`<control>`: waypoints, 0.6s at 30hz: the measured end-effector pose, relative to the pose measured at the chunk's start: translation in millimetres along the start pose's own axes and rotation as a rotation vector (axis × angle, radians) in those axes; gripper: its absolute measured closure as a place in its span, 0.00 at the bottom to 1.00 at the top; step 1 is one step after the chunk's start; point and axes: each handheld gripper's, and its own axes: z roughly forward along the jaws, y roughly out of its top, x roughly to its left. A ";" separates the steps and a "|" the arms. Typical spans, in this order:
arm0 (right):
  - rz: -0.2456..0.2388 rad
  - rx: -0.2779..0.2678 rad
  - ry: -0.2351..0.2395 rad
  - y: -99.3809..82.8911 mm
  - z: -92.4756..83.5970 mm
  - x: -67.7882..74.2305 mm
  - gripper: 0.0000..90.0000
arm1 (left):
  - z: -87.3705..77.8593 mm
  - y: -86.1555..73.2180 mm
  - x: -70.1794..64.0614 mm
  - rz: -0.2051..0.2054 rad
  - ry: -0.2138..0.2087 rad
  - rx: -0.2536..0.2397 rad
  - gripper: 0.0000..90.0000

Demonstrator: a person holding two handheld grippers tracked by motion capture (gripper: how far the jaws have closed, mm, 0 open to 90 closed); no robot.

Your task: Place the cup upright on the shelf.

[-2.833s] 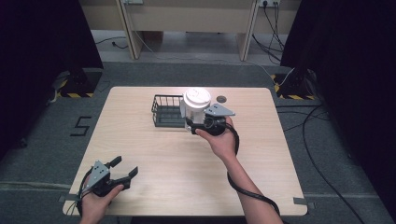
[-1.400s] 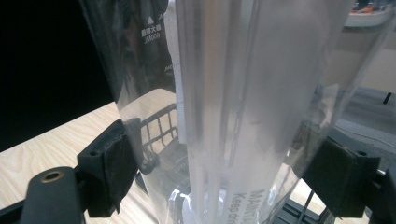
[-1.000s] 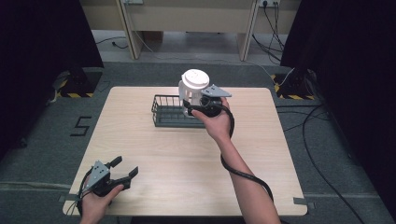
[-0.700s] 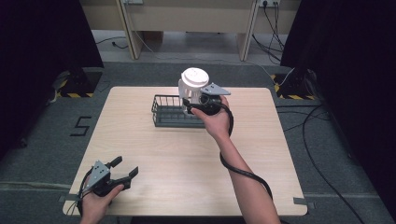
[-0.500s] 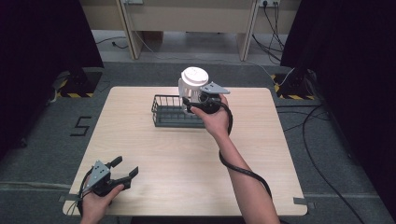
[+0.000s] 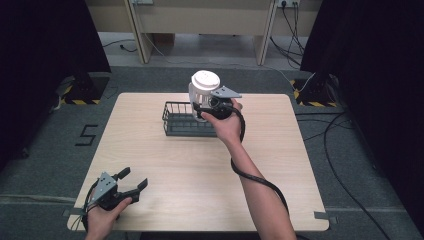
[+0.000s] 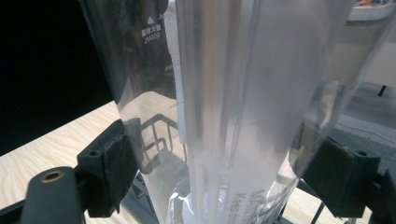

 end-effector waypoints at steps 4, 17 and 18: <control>0.001 0.001 -0.003 0.1 3.0 -0.8 0.21 | 0.0 0.1 0.0 -0.001 -0.001 0.000 0.20; 0.015 0.011 -0.015 3.2 17.9 -1.3 0.21 | -0.6 0.5 0.3 -0.005 -0.003 -0.005 0.20; 0.017 0.009 -0.014 3.3 18.7 -1.4 0.21 | -0.7 0.6 0.2 -0.004 -0.002 -0.006 0.20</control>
